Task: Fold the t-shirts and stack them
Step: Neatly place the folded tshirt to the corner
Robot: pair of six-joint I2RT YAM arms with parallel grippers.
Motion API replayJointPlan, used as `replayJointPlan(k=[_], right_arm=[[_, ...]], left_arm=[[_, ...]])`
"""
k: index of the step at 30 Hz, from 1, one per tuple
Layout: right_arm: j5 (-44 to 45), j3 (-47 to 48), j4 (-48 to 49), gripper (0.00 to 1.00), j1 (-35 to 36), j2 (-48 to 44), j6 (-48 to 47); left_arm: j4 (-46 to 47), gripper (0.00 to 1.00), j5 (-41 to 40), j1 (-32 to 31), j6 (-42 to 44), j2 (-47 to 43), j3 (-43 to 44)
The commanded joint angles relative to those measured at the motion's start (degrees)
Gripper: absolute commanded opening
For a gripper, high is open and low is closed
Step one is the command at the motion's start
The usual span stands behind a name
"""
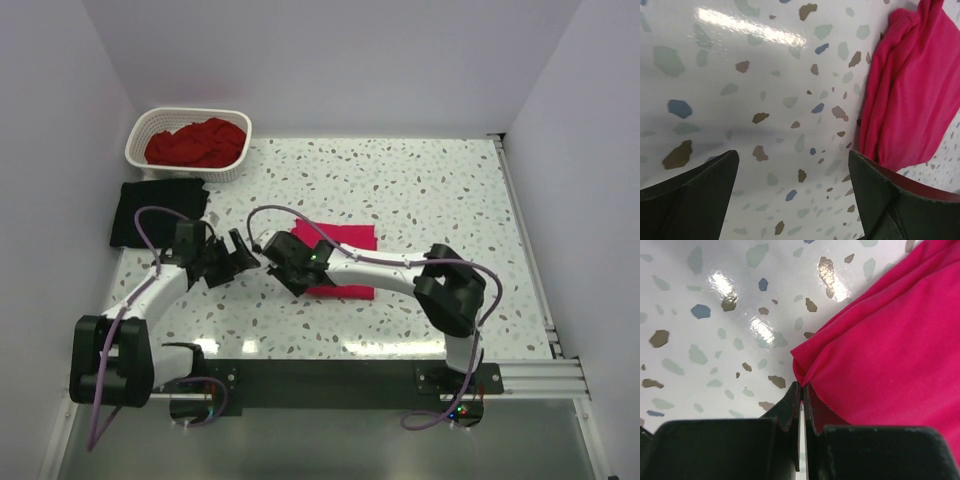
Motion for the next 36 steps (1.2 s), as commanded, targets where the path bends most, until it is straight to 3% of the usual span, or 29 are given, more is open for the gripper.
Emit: replayJointPlan(k=[1, 7, 17, 31, 34, 36], right_arm=[[-1.2, -1.8, 4.8, 0.00, -0.1, -5.9, 1.9], [-3.3, -4.6, 7.1, 0.00, -0.8, -8.8, 2.8], [-7.1, -7.7, 10.2, 0.00, -2.0, -10.2, 4.3], [-7.1, -11.2, 14.5, 0.00, -2.3, -13.3, 5.7], [-6.8, -11.5, 15.0, 0.00, -2.3, -13.6, 6.0], [-7.0, -11.2, 14.9, 0.00, -2.3, -13.3, 6.2]], left_arm=[[7.3, 0.97, 4.9, -3.0, -5.9, 0.7, -1.4], [16.0, 1.00, 5.2, -9.6, -17.1, 3.6, -2.9], [30.6, 1.00, 6.8, -11.8, -27.7, 11.6, -4.4], [34.1, 1.00, 2.7, -17.2, -27.8, 22.5, -3.4], [33.3, 0.94, 0.8, -17.9, -25.7, 23.7, -2.2], [31.6, 0.84, -1.2, -18.4, -23.9, 24.2, -1.5]])
